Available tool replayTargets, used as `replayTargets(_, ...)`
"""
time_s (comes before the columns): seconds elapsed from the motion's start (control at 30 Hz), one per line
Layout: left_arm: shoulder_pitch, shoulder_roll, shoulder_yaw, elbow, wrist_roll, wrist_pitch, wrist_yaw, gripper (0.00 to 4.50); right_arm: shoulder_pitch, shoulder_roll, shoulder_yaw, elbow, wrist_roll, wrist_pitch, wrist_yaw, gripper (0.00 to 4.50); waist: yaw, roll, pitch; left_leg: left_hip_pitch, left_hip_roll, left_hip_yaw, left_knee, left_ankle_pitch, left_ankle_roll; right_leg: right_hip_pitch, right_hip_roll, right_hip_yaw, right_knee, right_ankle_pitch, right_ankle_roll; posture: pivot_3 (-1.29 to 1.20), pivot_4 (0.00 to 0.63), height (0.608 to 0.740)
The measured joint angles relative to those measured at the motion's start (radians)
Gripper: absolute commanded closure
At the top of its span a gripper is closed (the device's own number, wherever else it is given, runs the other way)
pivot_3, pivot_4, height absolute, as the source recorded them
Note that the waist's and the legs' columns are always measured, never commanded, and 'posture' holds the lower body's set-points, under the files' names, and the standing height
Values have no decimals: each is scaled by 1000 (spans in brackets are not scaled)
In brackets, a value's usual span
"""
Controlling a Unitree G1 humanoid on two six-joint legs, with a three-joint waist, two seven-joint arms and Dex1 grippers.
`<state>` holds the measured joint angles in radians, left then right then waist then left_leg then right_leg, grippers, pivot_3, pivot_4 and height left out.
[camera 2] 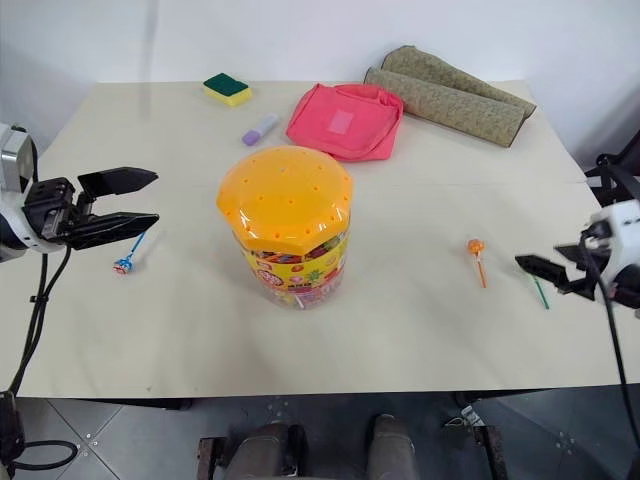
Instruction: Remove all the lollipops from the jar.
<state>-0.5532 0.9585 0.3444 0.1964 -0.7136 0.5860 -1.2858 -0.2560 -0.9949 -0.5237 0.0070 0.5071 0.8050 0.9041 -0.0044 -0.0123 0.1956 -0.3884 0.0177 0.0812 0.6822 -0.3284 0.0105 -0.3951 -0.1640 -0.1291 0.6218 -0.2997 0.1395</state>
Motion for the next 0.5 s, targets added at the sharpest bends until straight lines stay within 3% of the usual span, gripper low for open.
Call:
replayTargets(0.13,75,-1,14,19,13,-16,-12,0,123,-3,-24,-164,38,-96,128,19,8,0,0,-1,-1,0,0,0,0,0,0,0,-1,0,0,0,150,740)
replayTargets(0.27,136,-14,36,49,20,-80,-31,0,206,-23,86,-194,-12,-272,265,19,13,-1,0,0,-1,0,0,0,0,1,0,0,-1,1,1,0,150,740)
replayTargets(0.5,225,-15,66,84,48,-156,-61,0,96,-23,180,-27,-45,-467,396,19,3,-1,0,1,0,0,0,0,0,1,0,-1,-1,1,1,0,150,740)
